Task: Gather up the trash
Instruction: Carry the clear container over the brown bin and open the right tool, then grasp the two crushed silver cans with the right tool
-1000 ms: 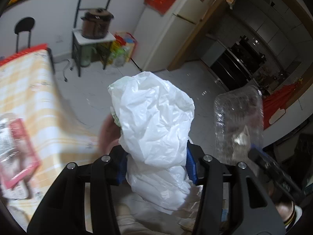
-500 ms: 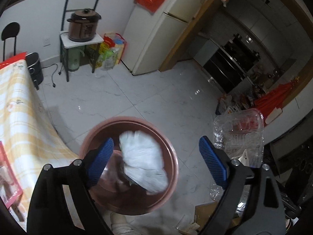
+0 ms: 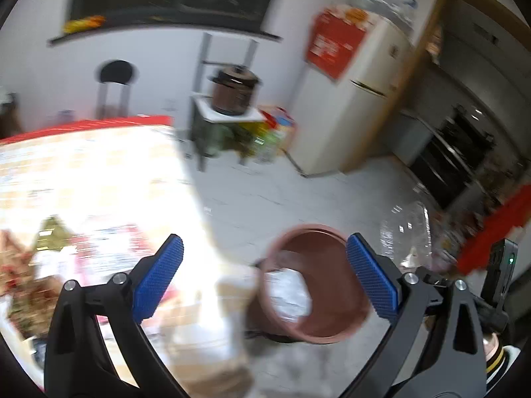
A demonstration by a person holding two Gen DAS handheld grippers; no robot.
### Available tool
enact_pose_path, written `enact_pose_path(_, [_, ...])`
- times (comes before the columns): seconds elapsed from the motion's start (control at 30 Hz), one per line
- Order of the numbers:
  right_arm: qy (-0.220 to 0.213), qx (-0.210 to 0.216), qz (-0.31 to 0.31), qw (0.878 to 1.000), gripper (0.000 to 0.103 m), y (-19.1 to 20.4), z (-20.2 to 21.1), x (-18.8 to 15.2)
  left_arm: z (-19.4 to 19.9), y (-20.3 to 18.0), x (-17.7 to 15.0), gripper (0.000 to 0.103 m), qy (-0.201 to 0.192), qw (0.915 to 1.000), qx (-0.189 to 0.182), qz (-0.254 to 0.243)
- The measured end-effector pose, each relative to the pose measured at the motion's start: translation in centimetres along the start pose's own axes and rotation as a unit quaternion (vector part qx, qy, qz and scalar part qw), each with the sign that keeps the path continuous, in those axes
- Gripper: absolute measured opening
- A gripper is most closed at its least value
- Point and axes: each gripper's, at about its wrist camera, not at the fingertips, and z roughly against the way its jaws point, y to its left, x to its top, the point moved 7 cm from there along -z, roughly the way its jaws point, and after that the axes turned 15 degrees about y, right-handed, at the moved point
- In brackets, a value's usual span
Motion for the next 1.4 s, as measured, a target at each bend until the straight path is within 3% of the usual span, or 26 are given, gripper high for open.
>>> enact_pose_path(0.27, [0.025,0.005,-0.002,1.000,0.042,1.4,-3.1,1.1,7.1,9.2,-2.9,0.097,-0.038,0.9920,0.083,0.087])
enact_pose_path(0.43, [0.033,0.004,0.000,0.999,0.043,2.0,-4.0,1.3,9.1,13.0,-4.8,0.097,-0.040,0.9852,0.103,0.131])
enact_pose_path(0.5, [0.039,-0.001,0.000,0.999,0.052,2.1,-4.3,1.3,9.5,13.7,-5.4,0.097,-0.042,0.9832,0.109,0.141])
enact_pose_path(0.53, [0.038,-0.001,0.000,0.999,0.061,2.2,-4.3,1.2,9.6,13.9,-5.7,0.097,-0.043,0.9825,0.111,0.143])
enact_pose_path(0.7, [0.025,-0.003,0.002,1.000,0.068,2.8,-3.6,1.4,10.0,13.7,-6.0,0.097,-0.048,0.9820,0.113,0.144])
enact_pose_path(0.77, [0.018,-0.006,0.003,1.000,0.078,3.0,-3.1,1.6,10.3,13.6,-5.9,0.097,-0.052,0.9820,0.111,0.143])
enact_pose_path(0.83, [0.007,-0.012,0.008,1.000,0.078,3.2,-2.4,1.9,10.6,13.5,-5.7,0.097,-0.056,0.9818,0.111,0.144])
enact_pose_path(0.9, [0.000,-0.020,0.017,1.000,0.084,3.5,-1.8,2.0,10.7,13.5,-5.8,0.097,-0.057,0.9815,0.112,0.145])
enact_pose_path(0.93, [-0.003,-0.025,0.019,0.999,0.091,3.6,-1.5,2.1,10.8,13.5,-5.8,0.097,-0.058,0.9812,0.113,0.146])
enact_pose_path(1.03, [-0.017,-0.039,0.033,0.999,0.098,4.2,-0.7,2.3,11.4,13.6,-6.1,0.097,-0.061,0.9800,0.117,0.149])
enact_pose_path(1.4, [-0.031,-0.069,0.059,0.995,0.098,7.2,-1.3,2.5,15.3,17.4,-9.2,0.097,-0.074,0.9680,0.153,0.185])
